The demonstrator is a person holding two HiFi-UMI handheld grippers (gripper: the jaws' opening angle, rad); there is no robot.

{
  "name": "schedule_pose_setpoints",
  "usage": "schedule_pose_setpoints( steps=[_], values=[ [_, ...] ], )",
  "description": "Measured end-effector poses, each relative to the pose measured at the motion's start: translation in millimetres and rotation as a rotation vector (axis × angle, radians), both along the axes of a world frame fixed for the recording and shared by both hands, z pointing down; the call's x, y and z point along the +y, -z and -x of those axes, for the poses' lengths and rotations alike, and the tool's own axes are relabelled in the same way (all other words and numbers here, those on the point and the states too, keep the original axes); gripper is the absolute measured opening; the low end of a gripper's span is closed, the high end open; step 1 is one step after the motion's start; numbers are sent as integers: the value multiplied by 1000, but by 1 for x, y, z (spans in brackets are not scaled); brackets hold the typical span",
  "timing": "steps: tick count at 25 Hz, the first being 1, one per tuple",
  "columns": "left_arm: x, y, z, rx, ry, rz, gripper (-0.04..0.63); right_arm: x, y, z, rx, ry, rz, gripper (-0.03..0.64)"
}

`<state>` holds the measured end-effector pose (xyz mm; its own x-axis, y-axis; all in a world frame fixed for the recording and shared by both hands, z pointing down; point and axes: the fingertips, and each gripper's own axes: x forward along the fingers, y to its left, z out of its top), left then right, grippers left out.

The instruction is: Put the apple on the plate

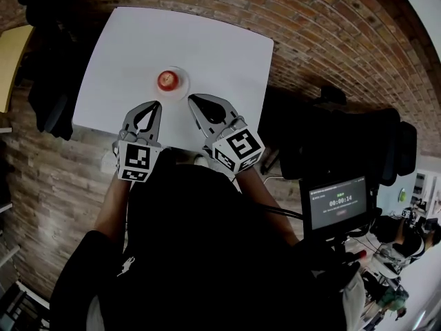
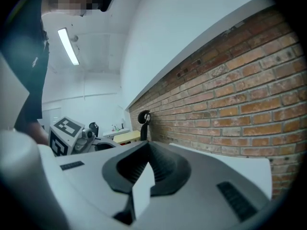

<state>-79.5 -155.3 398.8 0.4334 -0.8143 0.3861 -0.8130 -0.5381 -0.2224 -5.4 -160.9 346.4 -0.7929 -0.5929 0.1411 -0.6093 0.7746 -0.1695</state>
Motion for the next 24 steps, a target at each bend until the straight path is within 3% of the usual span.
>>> schedule_pose_setpoints(
  steps=[24],
  values=[
    [4, -11, 4, 55, 31, 57, 8, 3, -8, -15, 22, -36, 4, 3]
  ],
)
